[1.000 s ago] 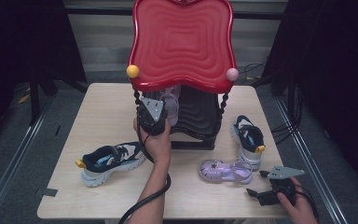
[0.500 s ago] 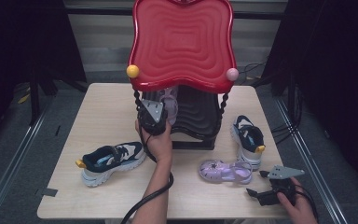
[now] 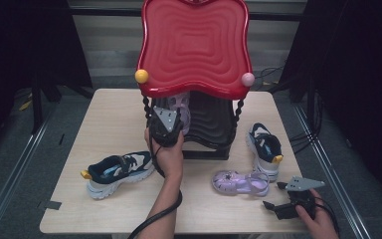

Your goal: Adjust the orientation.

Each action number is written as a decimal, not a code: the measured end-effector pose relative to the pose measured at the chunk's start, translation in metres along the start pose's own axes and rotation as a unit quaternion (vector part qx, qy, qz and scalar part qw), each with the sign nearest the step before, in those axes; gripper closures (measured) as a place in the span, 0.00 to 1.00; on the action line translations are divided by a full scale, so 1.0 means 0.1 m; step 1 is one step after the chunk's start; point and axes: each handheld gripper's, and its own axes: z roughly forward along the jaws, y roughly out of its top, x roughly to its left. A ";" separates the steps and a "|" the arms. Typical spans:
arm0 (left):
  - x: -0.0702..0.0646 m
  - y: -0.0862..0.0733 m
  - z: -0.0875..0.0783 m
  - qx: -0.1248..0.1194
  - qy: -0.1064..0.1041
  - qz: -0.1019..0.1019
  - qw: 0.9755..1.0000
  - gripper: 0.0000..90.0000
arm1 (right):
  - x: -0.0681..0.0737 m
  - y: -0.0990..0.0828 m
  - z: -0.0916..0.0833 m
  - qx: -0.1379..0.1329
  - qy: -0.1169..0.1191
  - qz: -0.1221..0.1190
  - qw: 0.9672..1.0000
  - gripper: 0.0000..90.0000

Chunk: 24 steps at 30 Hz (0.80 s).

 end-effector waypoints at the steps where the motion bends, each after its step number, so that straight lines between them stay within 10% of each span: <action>1: 0.01 0.01 -0.03 0.002 -0.001 0.004 1.000 0.66 | 0.00 0.00 0.00 0.000 0.000 0.000 1.000 0.10; 24: 0.23 0.03 -0.44 0.050 -0.116 0.013 0.992 0.41 | 0.00 0.00 0.00 0.000 0.000 0.000 1.000 0.10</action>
